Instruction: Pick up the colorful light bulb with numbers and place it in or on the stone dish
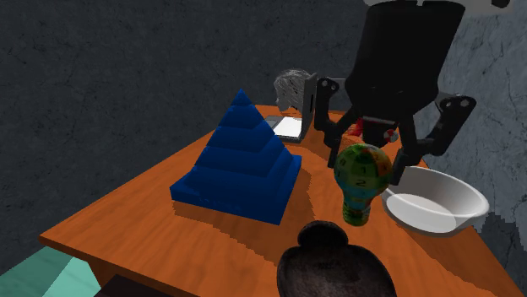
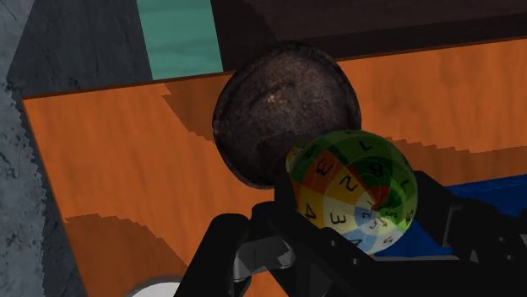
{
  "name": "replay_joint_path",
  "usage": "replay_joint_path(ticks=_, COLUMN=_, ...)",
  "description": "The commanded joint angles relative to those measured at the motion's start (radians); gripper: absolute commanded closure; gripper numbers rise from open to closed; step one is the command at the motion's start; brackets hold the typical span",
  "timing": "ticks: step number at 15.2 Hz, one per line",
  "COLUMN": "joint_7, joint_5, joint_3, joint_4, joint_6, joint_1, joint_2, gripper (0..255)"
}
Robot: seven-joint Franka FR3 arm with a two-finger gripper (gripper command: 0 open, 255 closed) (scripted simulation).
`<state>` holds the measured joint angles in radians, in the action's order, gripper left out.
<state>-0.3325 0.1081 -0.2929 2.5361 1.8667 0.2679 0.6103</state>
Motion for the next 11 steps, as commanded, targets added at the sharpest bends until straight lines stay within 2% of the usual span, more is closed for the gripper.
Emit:
replay_joint_path(ticks=1, joint_7=0.001, joint_5=0.002, joint_3=-0.002, joint_4=0.026, joint_6=0.031, joint_1=0.000, joint_2=-0.005, gripper=255)
replay_joint_path(ticks=11, joint_7=-0.009, joint_5=0.010, joint_3=-0.026, joint_4=0.126, joint_6=0.184, joint_1=0.001, joint_2=-0.058, gripper=255)
